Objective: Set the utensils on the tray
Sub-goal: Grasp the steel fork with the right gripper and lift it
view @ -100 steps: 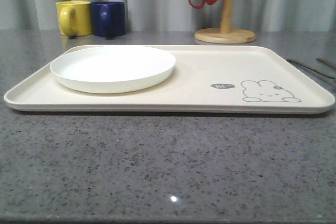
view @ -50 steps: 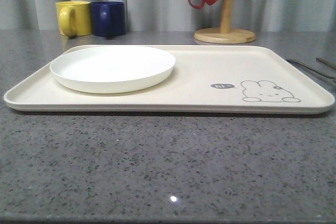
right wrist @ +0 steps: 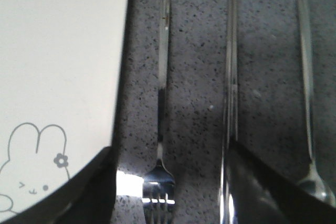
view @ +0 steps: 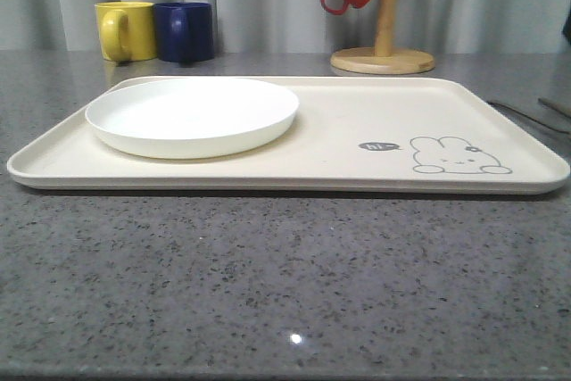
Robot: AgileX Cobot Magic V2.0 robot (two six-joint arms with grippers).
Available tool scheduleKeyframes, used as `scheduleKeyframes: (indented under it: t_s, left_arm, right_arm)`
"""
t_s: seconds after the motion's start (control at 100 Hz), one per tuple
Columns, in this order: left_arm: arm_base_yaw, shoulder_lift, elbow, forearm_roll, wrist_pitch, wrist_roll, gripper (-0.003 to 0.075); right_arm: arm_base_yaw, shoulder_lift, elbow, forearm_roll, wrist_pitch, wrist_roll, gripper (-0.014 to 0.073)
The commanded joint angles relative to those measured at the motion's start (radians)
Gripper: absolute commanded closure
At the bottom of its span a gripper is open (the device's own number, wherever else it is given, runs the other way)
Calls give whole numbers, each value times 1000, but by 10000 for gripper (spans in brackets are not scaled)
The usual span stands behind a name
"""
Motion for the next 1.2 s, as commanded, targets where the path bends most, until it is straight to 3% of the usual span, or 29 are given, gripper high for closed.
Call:
scheduleKeyframes:
  t_s: [0.0,0.46,0.68,0.88,0.98,1.09,1.19]
  left_arm:
    - [-4,5,-26,-13,-62,0,738]
    - [-4,5,-26,-13,-62,0,738]
    - [-4,5,-26,-13,-62,0,738]
    - [-4,5,-26,-13,-62,0,738]
    - [-4,5,-26,-13,-62,0,738]
    - [-4,5,-26,-13,-62,0,738]
    - [-4,5,-26,-13,-62,0,738]
  right_arm:
    - [10,23,-59,-10,-35,-14,129]
    - [28,170,-71,-10,-52,-14,130]
    - [28,204,-71,-11,-58,-14,208]
    - [28,233,-71,-11,-54,-14,229]
    - [28,237,-71,-10,-49,-14,321]
    - [28,232,-72,-10,-48,-13,514]
    - [28,231,-81,-10,-32,6,622]
